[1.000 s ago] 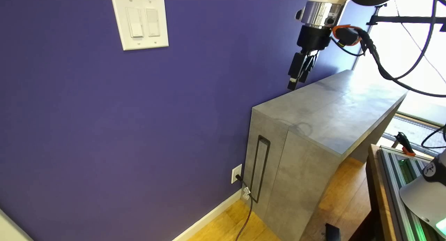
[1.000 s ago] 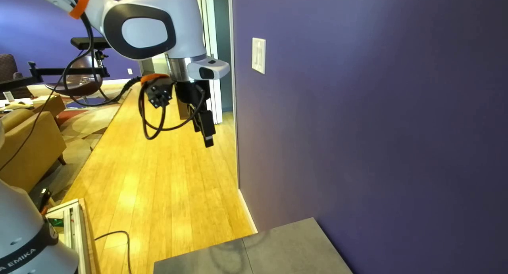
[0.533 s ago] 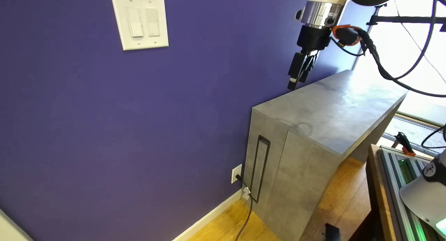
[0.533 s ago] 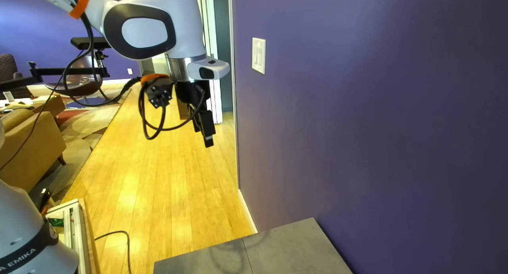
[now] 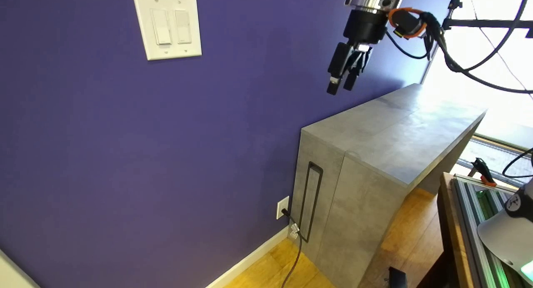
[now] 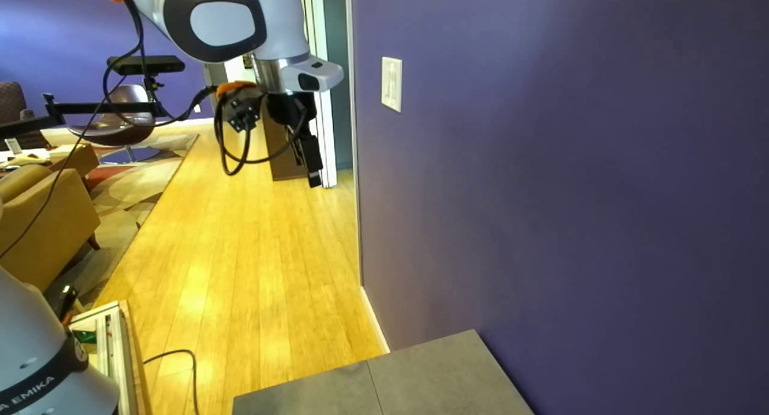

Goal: Press the light switch on the left

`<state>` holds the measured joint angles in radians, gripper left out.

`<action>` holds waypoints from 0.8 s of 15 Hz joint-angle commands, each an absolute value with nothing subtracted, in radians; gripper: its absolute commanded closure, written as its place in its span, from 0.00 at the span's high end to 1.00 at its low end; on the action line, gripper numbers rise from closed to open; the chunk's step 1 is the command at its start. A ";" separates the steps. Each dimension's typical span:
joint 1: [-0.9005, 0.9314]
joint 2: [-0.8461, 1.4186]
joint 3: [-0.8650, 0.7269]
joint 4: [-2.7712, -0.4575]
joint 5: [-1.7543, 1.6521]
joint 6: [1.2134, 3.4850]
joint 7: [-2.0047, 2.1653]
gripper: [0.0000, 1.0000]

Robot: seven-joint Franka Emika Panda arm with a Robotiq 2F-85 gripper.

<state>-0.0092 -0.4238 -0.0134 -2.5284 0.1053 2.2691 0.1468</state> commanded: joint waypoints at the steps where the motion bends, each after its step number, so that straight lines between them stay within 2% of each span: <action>1: 0.050 -0.376 0.002 -2.426 0.273 2.271 0.205 1.00; 4: 0.087 -0.328 0.020 -2.382 0.398 2.413 0.244 1.00; 12: 0.180 -0.127 0.032 -2.209 0.818 2.615 0.197 1.00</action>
<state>0.1464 -0.2189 0.0320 -2.2981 0.6439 2.5545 0.2523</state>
